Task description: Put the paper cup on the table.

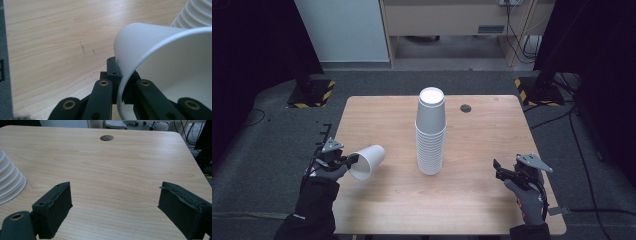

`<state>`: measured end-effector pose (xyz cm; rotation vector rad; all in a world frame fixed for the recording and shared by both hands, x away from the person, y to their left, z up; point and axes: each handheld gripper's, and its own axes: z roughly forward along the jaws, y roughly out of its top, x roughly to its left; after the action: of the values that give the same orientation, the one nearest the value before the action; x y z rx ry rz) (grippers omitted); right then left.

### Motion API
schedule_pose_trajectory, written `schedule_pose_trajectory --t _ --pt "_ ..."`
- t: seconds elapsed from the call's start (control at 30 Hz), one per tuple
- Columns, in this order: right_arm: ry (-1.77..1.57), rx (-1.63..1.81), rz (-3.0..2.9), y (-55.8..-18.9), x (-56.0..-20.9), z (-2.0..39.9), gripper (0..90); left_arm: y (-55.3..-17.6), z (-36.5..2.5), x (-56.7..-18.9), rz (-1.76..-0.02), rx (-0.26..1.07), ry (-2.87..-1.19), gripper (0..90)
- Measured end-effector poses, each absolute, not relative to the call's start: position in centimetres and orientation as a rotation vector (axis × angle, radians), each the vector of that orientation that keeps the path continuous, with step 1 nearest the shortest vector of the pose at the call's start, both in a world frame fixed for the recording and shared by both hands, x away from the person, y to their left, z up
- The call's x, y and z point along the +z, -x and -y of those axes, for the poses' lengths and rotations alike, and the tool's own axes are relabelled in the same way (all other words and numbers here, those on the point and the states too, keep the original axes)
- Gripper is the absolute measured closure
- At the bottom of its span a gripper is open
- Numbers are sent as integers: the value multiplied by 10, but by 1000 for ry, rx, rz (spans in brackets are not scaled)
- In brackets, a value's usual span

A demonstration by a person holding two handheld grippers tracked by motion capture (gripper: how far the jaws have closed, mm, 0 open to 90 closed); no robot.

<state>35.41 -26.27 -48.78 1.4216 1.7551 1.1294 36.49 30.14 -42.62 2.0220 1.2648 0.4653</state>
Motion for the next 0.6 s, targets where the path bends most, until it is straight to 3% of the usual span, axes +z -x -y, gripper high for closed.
schedule_pose_trajectory --t 0.6 --pt "-1430 1124 -1769 -355 -490 263 113 -388 -304 -415 -1366 469 -2280 864"
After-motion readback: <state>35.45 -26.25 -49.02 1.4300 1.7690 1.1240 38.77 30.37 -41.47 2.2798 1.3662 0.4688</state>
